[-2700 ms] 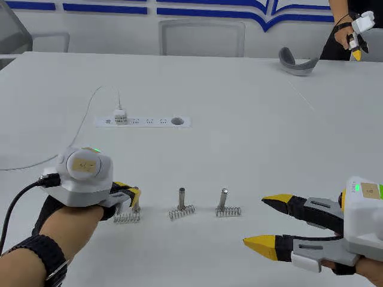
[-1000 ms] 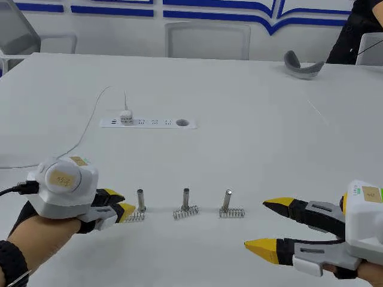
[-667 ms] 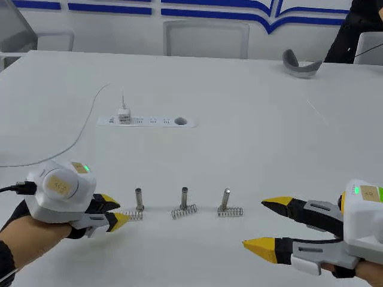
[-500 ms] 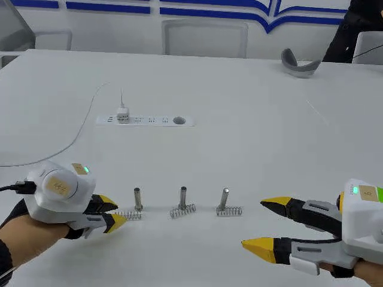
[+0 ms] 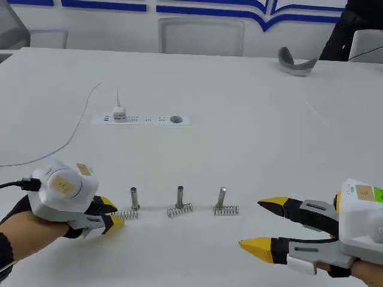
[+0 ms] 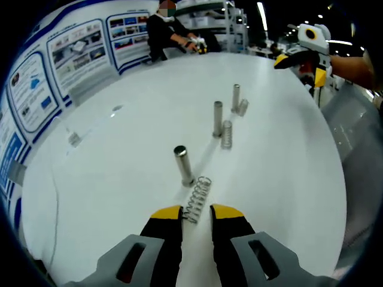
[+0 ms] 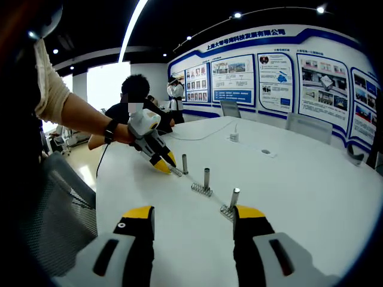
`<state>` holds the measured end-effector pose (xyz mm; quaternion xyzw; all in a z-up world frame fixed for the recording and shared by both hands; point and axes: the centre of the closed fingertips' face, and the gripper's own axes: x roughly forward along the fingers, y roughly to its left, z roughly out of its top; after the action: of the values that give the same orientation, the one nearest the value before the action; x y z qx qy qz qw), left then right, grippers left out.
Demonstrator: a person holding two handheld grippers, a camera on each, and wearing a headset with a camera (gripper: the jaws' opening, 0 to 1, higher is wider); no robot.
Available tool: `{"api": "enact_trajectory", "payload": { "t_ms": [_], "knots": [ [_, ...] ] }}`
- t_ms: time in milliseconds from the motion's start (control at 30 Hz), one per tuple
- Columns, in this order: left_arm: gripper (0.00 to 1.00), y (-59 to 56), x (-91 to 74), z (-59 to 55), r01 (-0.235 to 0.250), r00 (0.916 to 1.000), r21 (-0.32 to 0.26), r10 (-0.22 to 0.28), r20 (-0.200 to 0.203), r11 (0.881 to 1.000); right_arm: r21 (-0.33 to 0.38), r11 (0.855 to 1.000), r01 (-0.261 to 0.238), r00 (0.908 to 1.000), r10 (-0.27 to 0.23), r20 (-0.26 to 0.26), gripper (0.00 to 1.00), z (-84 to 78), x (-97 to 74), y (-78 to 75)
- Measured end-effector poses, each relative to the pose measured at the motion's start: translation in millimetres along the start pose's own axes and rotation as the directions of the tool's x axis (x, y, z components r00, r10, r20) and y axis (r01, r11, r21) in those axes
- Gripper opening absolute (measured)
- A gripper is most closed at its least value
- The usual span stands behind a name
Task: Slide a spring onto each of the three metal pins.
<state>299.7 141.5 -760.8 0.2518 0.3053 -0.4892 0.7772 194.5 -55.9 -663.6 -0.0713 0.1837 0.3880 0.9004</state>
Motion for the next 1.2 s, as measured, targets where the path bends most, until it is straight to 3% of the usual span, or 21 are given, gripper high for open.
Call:
{"api": "enact_trajectory", "payload": {
  "t_ms": [733,933,1200],
  "knots": [
    [0.1,-4.0,-0.2,-8.6,0.005,0.9997,0.013,-0.005,-0.023,1.0,-0.002,1.0,-0.014,0.9999,0.014,-0.007,0.53,-1.7,2.8,3.7],
    [0.1,-16.6,-6.5,-0.5,0.024,0.9997,0.032,-0.024,0.0,0.999,-0.004,1.0,-0.024,0.9996,0.024,-0.013,0.53,-1.8,3.5,5.8],
    [0.1,-42.6,-12.2,18.0,0.072,0.9962,0.108,-0.077,0.04,0.992,-0.016,0.999,-0.048,0.9986,0.048,-0.022,0.51,2.6,8.8,10.0]
  ]
}}
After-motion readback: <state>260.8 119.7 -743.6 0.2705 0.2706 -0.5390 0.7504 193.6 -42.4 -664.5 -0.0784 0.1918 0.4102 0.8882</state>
